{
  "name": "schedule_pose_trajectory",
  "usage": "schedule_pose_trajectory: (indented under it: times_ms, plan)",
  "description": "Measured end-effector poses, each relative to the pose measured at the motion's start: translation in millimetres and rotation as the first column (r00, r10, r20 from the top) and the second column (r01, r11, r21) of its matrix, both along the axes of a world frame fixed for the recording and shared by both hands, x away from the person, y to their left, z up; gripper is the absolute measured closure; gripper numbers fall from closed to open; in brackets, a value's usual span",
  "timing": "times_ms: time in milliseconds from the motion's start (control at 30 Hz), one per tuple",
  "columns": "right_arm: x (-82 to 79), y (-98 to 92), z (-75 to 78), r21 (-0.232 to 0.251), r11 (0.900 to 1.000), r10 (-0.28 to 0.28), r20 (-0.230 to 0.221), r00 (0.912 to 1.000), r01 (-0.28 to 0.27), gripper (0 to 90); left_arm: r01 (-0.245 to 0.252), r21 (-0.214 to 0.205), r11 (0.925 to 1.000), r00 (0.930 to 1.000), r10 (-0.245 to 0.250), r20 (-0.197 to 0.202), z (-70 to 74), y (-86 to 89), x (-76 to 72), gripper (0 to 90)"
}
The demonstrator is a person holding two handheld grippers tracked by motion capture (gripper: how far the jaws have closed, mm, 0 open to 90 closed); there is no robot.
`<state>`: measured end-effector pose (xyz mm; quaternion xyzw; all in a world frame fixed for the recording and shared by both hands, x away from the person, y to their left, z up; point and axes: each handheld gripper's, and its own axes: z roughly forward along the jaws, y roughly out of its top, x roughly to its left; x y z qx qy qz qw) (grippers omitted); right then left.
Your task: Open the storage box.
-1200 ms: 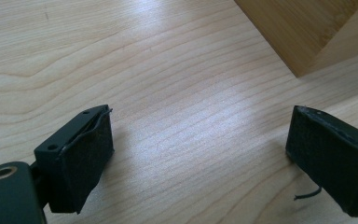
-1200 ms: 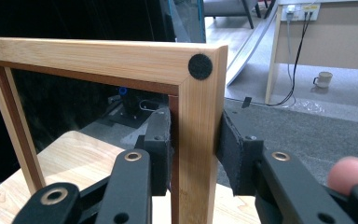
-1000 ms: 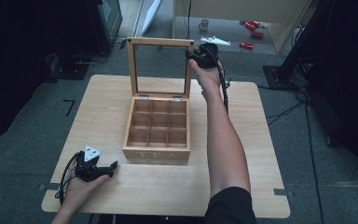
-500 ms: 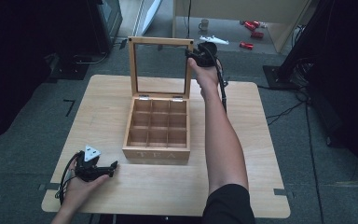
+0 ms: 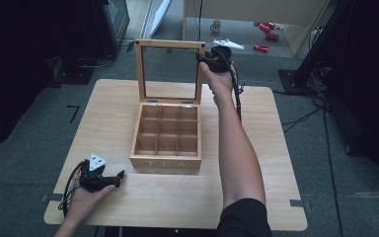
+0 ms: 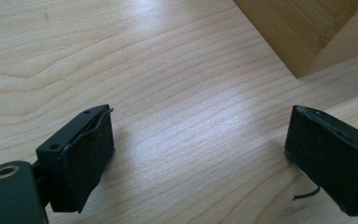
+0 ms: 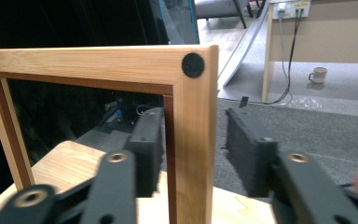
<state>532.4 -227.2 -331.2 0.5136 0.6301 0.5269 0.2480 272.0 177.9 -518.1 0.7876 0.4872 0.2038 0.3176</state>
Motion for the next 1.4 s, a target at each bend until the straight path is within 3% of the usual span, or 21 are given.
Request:
schedule_pose_trajectory:
  times_ms: [67, 233, 400, 467, 600, 867, 1100, 1400]
  plan:
    - [-4.6, -5.5, 2.1, 0.02, 0.9997, 0.01, -0.013, 0.9999, -0.01, 43.2, 0.001, 0.002, 1.0, 1.0, -0.001, -0.001, 0.1, 0.1, 0.0, 8.1]
    - [-15.7, -13.2, 4.7, -0.01, 0.9999, 0.009, -0.017, 0.9998, -0.009, 38.4, 0.001, 0.002, 1.0, 1.0, -0.001, -0.001, 0.1, 0.1, 0.0, 8.1]
    - [-36.3, -23.7, 3.7, -0.022, 0.9997, 0.009, -0.017, 0.9998, -0.01, 28.9, 0.001, 0.002, 1.0, 1.0, -0.001, -0.001, 0.1, 0.1, 0.0, 8.1]
    - [-50.3, -29.7, 2.0, -0.042, 0.9989, 0.019, -0.017, 0.9997, -0.02, 21.4, 0.0, 0.0, 1.0, 1.0, 0.0, -0.002, 0.1, 0.0, -0.1, 8.1]
    - [-71.1, -37.7, -1.2, -0.076, 0.997, 0.013, -0.004, 0.9999, -0.014, 15.7, 0.001, 0.001, 1.0, 1.0, -0.001, -0.003, 0.2, 0.2, -0.1, 8.1]
    - [-109.3, -52.8, -6.2, -0.101, 0.9949, 0.001, 0.009, 1.0, 0.0, 12.4, 0.0, 0.0, 1.0, 1.0, 0.0, -0.001, 0.0, 0.1, -0.1, 8.2]
    - [-148.8, -69.9, -18.3, -0.168, 0.9858, -0.003, 0.005, 1.0, 0.004, 9.8, -0.003, -0.001, 1.0, 1.0, 0.003, -0.001, 0.0, 0.1, -0.3, 8.5]
    - [-183.3, -82.5, -39.8, -0.2, 0.9797, 0.007, -0.034, 0.9994, -0.014, 6.9, -0.003, 0.0, 1.0, 1.0, 0.003, 0.0, 0.0, 0.2, -0.3, 8.6]
